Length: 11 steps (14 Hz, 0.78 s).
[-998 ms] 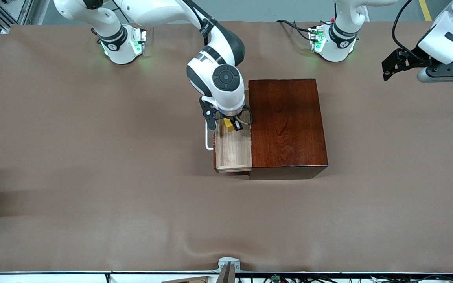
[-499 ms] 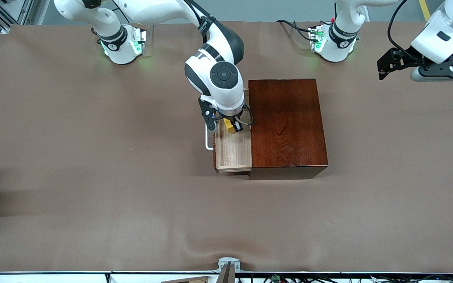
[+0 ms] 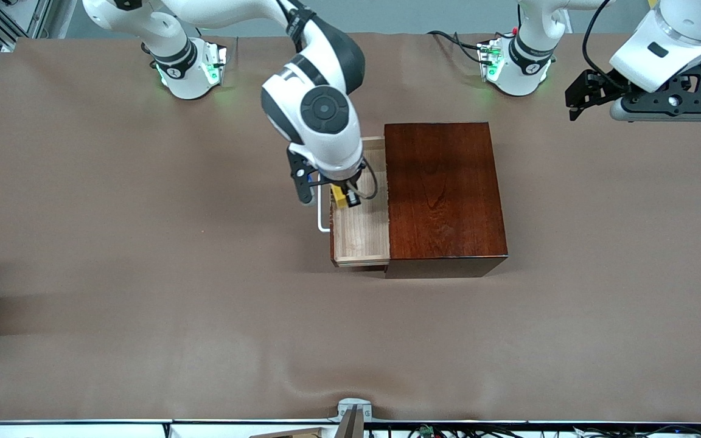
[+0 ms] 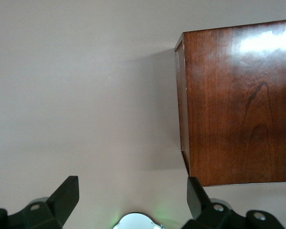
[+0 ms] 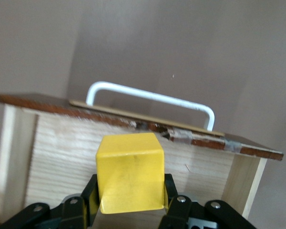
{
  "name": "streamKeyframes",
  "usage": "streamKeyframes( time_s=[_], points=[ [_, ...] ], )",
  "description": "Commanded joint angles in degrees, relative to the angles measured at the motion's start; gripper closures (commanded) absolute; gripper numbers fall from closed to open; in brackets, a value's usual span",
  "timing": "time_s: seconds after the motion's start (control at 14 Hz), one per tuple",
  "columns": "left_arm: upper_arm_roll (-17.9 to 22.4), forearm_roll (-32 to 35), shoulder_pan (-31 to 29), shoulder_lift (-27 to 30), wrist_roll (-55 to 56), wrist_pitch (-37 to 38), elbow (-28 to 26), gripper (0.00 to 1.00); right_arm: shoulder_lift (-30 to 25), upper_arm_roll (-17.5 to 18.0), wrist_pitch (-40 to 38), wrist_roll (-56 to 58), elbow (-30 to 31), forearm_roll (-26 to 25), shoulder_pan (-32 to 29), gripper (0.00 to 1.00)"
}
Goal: Open drawer, take yellow block, close drawer
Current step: 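Lift the cube out with the right gripper while the left gripper returns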
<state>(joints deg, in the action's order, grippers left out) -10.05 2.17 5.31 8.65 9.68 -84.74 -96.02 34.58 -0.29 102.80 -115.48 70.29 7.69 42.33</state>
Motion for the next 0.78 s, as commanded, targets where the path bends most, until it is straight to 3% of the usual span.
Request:
streamKeyframes(
  time_s=[0.0,0.36,0.71],
  points=[
    [-2.6,-0.9,-0.1,-2.2,3.8,0.1,3.2,0.00,-0.7,0.8,-3.6,0.3,-2.3,0.1,-2.5,1.00],
    [-8.7,-0.9,0.0,-6.8,11.6,0.0,7.8,0.00,-4.2,0.9,-8.0,12.3,-2.3,0.5,-6.9,1.00],
    [-16.7,-0.7,3.2,-17.7,28.7,-0.4,16.7,0.00,-5.7,0.9,-11.7,28.6,-1.5,0.5,-12.9,1.00]
  ],
)
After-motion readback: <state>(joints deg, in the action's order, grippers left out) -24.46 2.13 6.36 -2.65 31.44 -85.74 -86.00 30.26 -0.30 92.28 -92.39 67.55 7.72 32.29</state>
